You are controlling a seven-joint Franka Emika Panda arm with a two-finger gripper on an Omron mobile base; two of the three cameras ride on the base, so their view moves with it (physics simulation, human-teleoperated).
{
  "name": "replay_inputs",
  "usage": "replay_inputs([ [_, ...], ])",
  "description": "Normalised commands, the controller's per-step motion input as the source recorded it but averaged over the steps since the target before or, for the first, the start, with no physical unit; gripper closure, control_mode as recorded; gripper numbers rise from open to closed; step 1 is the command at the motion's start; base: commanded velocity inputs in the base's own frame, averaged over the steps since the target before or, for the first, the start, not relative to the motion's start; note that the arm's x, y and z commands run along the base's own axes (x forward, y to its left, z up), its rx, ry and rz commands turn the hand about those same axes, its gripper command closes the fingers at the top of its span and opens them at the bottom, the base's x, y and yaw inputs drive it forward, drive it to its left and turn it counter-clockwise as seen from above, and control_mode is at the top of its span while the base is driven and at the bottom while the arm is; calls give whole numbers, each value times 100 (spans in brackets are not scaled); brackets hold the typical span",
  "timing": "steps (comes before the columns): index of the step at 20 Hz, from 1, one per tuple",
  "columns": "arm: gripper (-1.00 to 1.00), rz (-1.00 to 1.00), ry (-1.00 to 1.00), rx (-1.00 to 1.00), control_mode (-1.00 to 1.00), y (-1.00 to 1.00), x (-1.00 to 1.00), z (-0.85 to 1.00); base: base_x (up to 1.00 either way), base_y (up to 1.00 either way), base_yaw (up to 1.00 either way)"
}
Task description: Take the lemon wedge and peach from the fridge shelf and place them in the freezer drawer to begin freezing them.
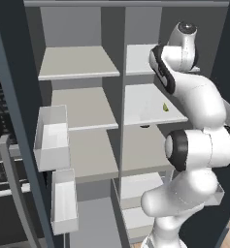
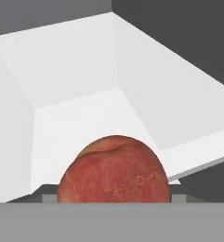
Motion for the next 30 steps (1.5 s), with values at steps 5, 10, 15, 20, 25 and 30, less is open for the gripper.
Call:
replay_inputs([
  [5,100,3,-2,0,-100,37,-100,0,0,0,0],
  [10,100,14,5,0,-100,22,-100,-17,0,0,0],
  [15,100,22,17,0,-100,39,-100,-88,0,0,0],
  [20,100,23,37,-6,-100,43,-100,-98,0,0,0],
  [25,100,2,12,-1,-100,0,-17,-12,0,0,0],
  [30,100,0,0,0,100,0,-4,0,-30,0,7],
])
